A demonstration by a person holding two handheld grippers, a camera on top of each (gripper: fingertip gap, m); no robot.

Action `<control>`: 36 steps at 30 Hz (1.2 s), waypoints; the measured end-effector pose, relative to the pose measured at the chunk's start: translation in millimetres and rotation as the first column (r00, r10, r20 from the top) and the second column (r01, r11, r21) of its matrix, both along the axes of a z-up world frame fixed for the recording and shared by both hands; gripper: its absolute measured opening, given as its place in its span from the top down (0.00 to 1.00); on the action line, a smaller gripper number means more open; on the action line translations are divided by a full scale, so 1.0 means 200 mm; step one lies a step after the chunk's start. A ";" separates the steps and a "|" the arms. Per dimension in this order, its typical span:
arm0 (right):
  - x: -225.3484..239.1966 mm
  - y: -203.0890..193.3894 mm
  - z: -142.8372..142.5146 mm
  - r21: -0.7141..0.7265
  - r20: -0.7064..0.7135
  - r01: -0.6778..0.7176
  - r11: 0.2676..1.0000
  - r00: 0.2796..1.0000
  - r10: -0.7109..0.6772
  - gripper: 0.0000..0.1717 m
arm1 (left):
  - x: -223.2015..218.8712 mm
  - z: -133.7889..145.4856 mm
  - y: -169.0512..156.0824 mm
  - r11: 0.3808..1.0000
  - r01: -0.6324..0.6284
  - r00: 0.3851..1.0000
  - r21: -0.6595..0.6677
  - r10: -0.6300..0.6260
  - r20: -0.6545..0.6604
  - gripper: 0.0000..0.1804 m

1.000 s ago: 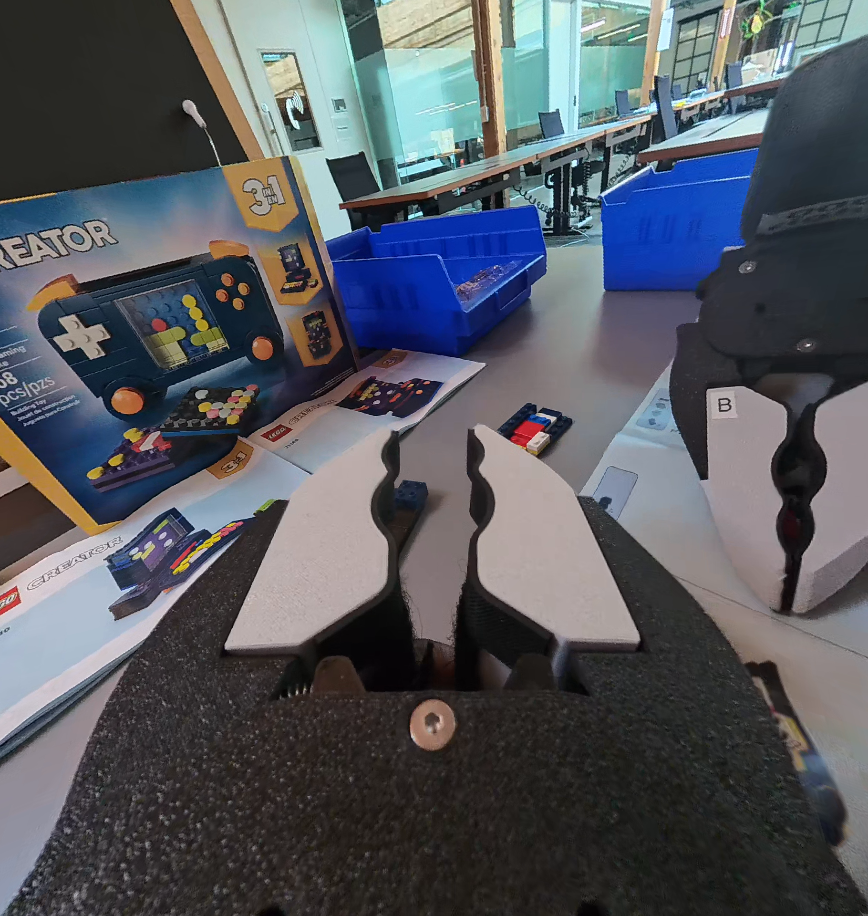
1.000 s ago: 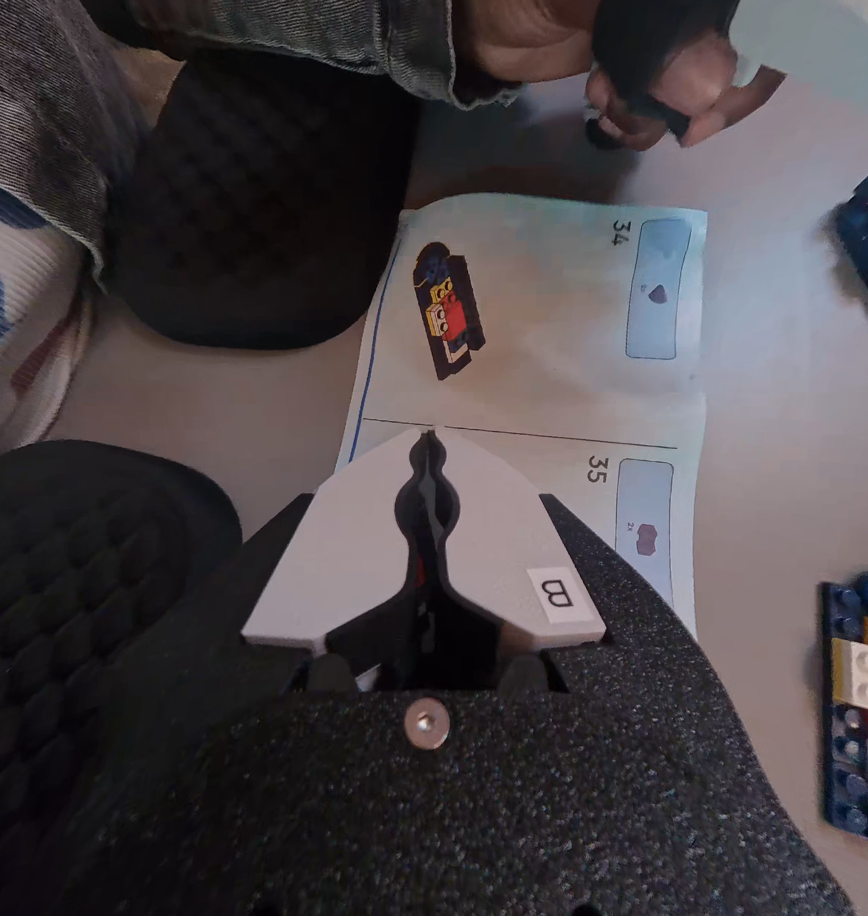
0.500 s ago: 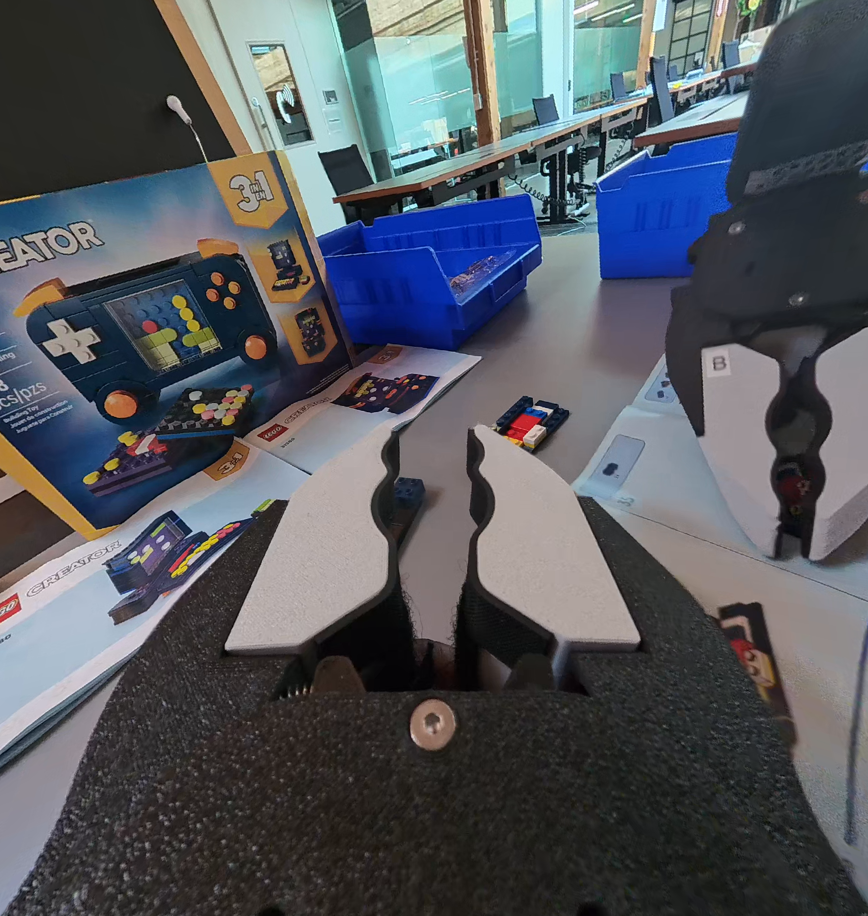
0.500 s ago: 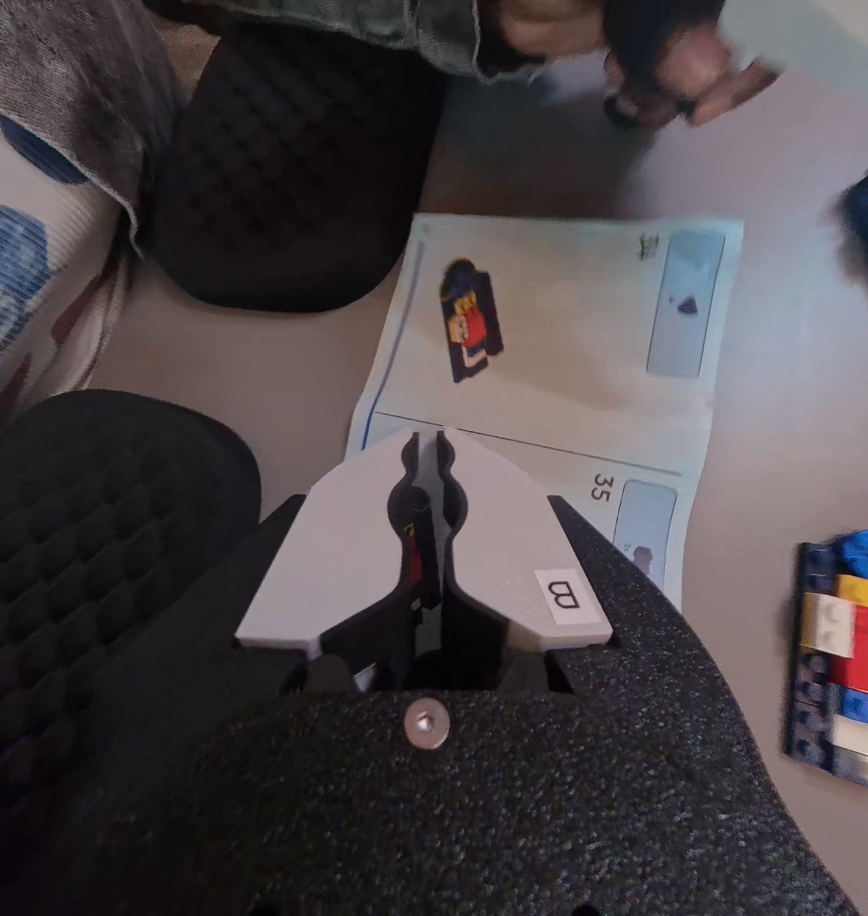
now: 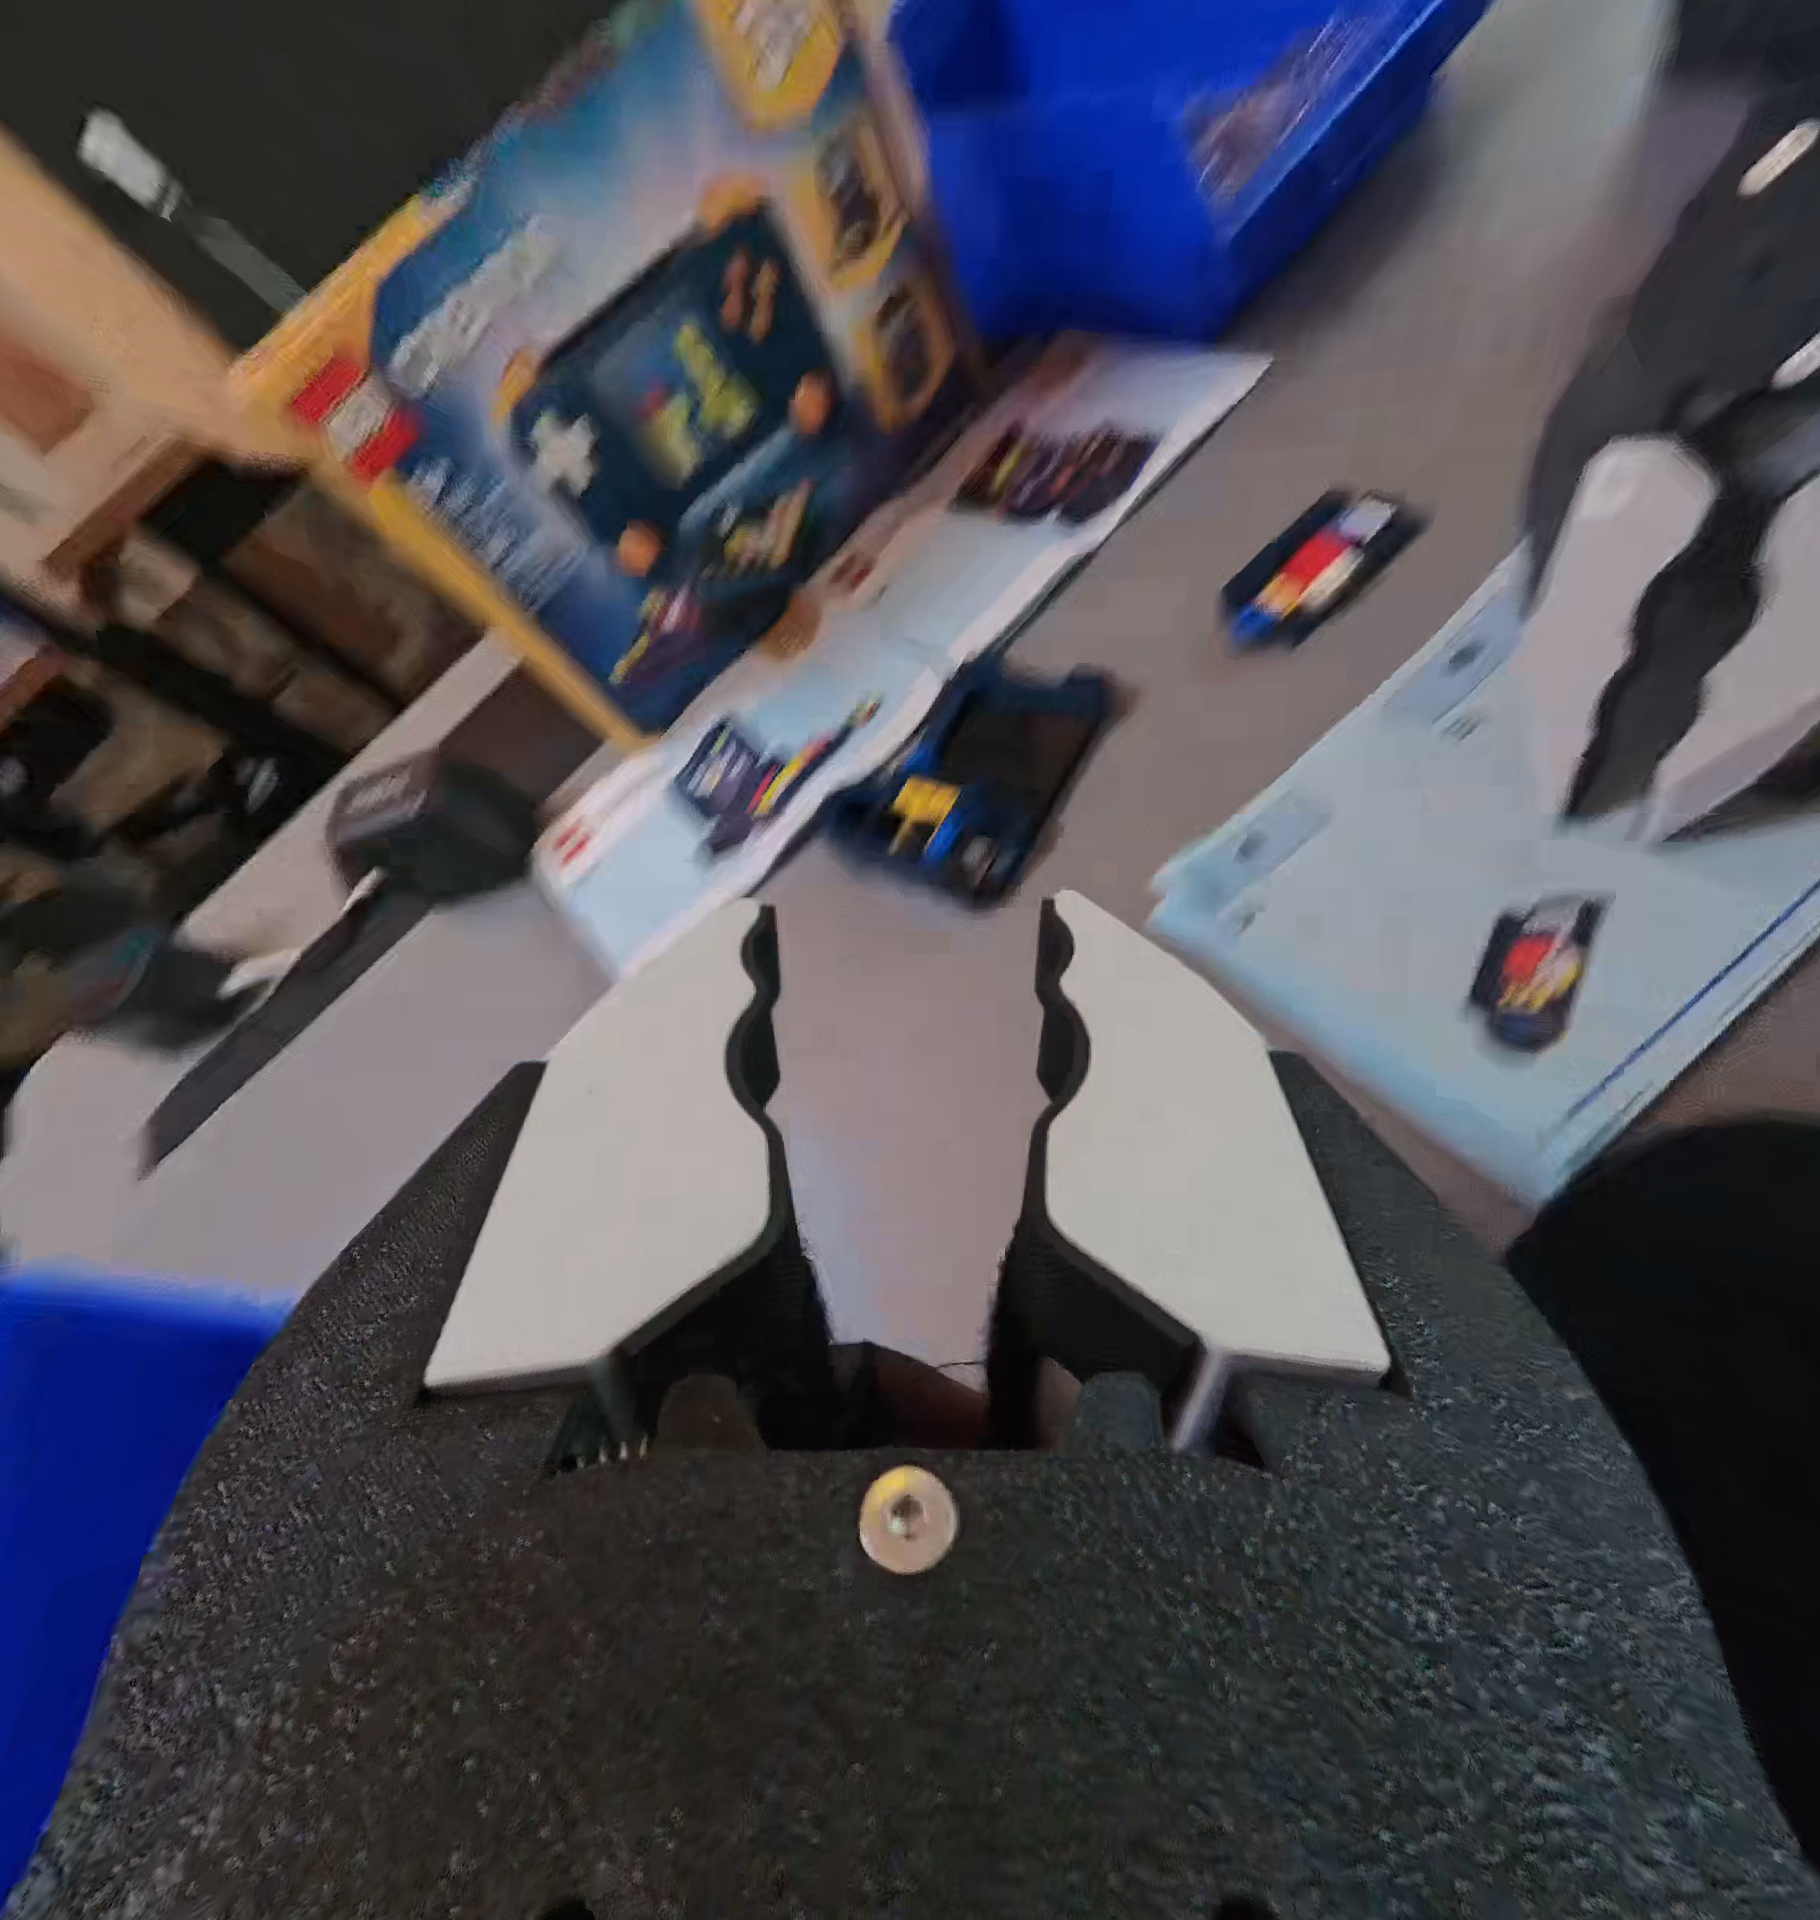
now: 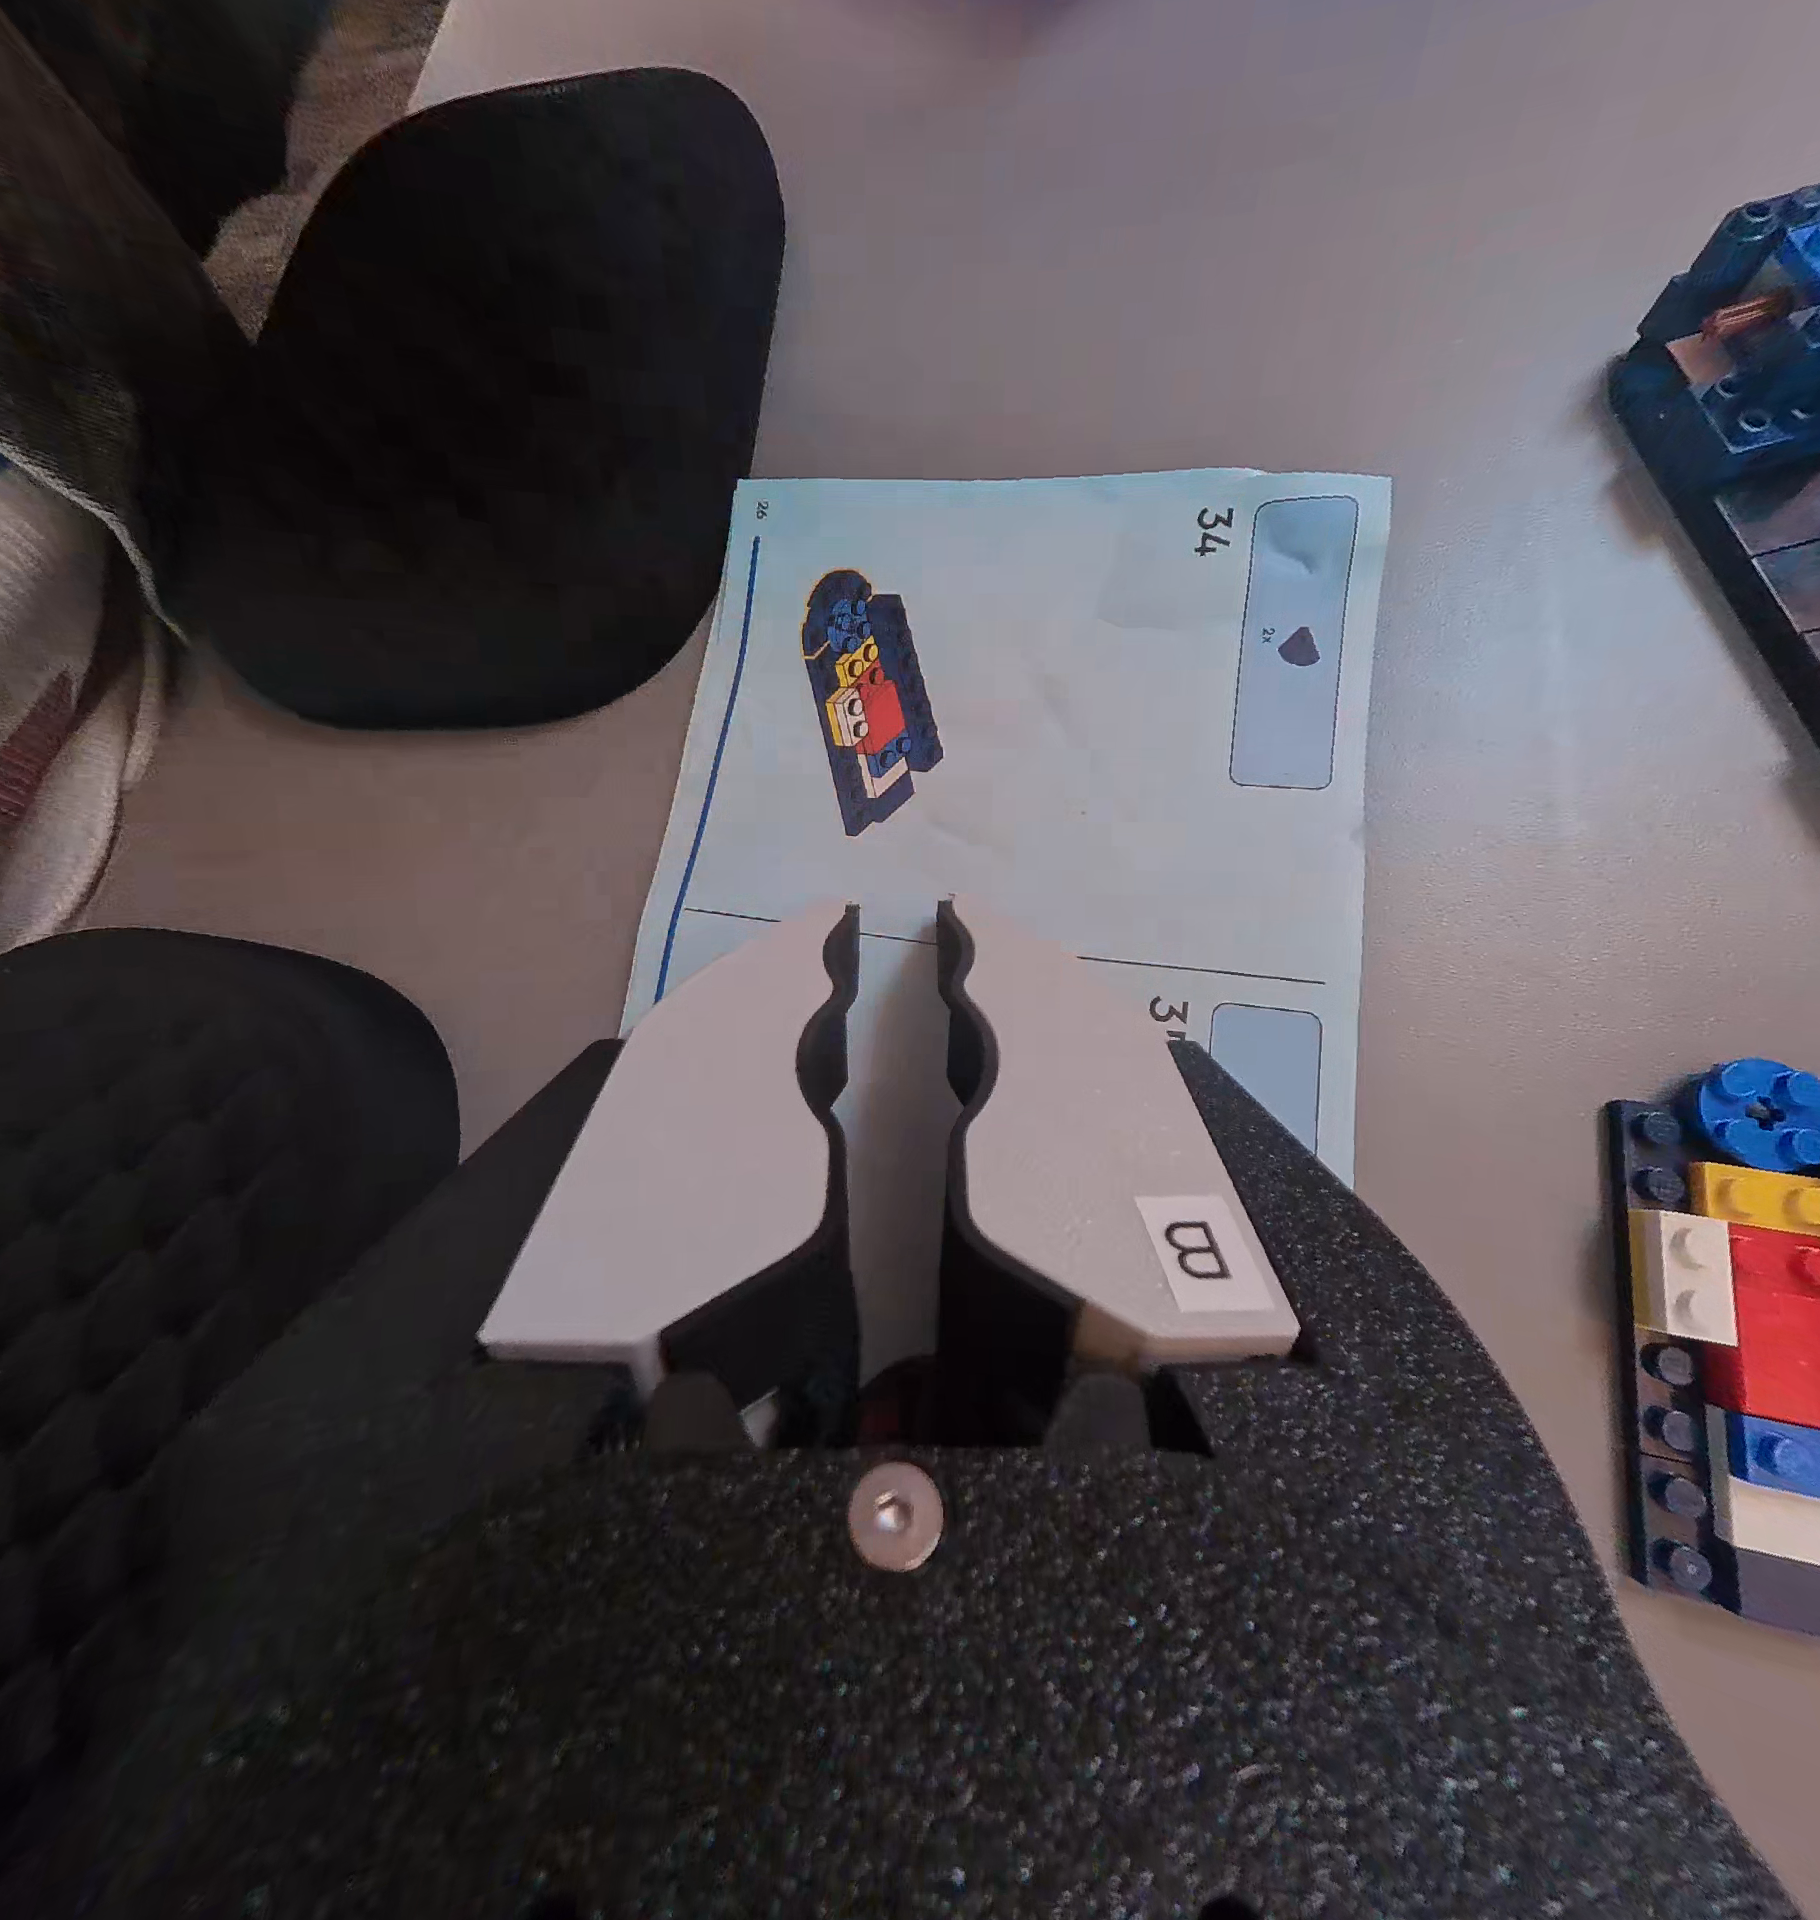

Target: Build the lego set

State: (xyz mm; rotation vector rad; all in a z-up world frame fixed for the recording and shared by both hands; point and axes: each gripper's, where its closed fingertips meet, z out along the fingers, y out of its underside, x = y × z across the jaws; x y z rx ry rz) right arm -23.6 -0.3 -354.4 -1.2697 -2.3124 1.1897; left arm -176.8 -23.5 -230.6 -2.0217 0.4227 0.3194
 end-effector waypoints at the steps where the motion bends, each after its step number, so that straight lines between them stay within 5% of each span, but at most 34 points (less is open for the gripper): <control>1: 0.00 0.00 0.00 0.002 -0.001 0.000 1.000 1.000 0.000 0.92 | -0.12 -0.03 -0.12 0.992 -0.085 0.996 -0.090 0.082 -0.033 0.71; 3: 0.00 0.00 0.00 0.003 -0.002 0.000 1.000 1.000 0.000 0.92 | -0.37 -0.14 -0.39 0.913 -0.262 0.965 -0.314 0.242 -0.101 0.69; 5: 0.00 0.00 0.00 0.001 -0.001 0.000 1.000 1.000 0.000 0.92 | -0.57 -0.28 -0.64 0.767 -0.380 0.924 -0.518 0.338 -0.179 0.71; 7: 0.00 0.00 0.00 0.002 -0.001 0.002 1.000 1.000 -0.002 0.92 | -0.62 -0.45 -0.81 0.618 -0.349 0.916 -0.704 0.383 -0.118 0.74; 8: 0.00 0.00 0.00 0.006 -0.003 0.004 1.000 1.000 -0.004 0.92 | -0.55 -0.48 -0.79 0.650 -0.241 0.925 -0.720 0.378 0.031 0.87; 9: 0.00 0.00 0.00 0.010 -0.005 0.005 1.000 1.000 -0.005 0.93 | -0.53 -0.49 -0.76 0.673 -0.211 0.919 -0.709 0.384 0.092 0.85; 13: 0.00 0.00 0.00 0.006 -0.002 0.008 1.000 1.000 -0.008 0.93 | -0.41 -0.50 -0.67 0.694 -0.140 0.963 -0.706 0.262 0.067 0.88; 16: 0.00 0.00 0.00 0.011 -0.005 0.008 1.000 1.000 -0.008 0.93 | -0.22 -0.50 -0.63 0.655 -0.049 0.978 -0.754 0.186 0.098 0.87; 20: 0.00 0.00 0.00 0.018 -0.010 0.006 1.000 1.000 -0.006 0.93 | -0.09 -0.26 -0.58 0.756 0.064 0.987 -0.651 0.046 0.151 0.80; 24: 0.00 0.00 0.00 0.021 -0.012 0.006 1.000 1.000 -0.005 0.93 | -0.34 -0.04 -0.52 0.848 0.021 1.000 -0.529 -0.019 0.009 0.79; 26: 0.00 0.00 0.00 0.027 -0.016 0.006 1.000 1.000 -0.006 0.92 | -0.60 -0.10 -0.53 0.780 -0.118 0.993 -0.614 0.090 -0.078 0.85; 29: 0.00 0.00 0.00 0.035 -0.020 0.006 0.999 1.000 -0.006 0.92 | -0.81 -0.31 -0.60 0.617 -0.141 0.983 -0.774 0.180 -0.036 0.89; 36: 0.00 0.00 0.00 0.035 -0.021 0.006 0.999 1.000 -0.006 0.92 | -0.98 -0.55 -0.61 0.512 -0.146 0.989 -0.847 0.108 -0.104 0.87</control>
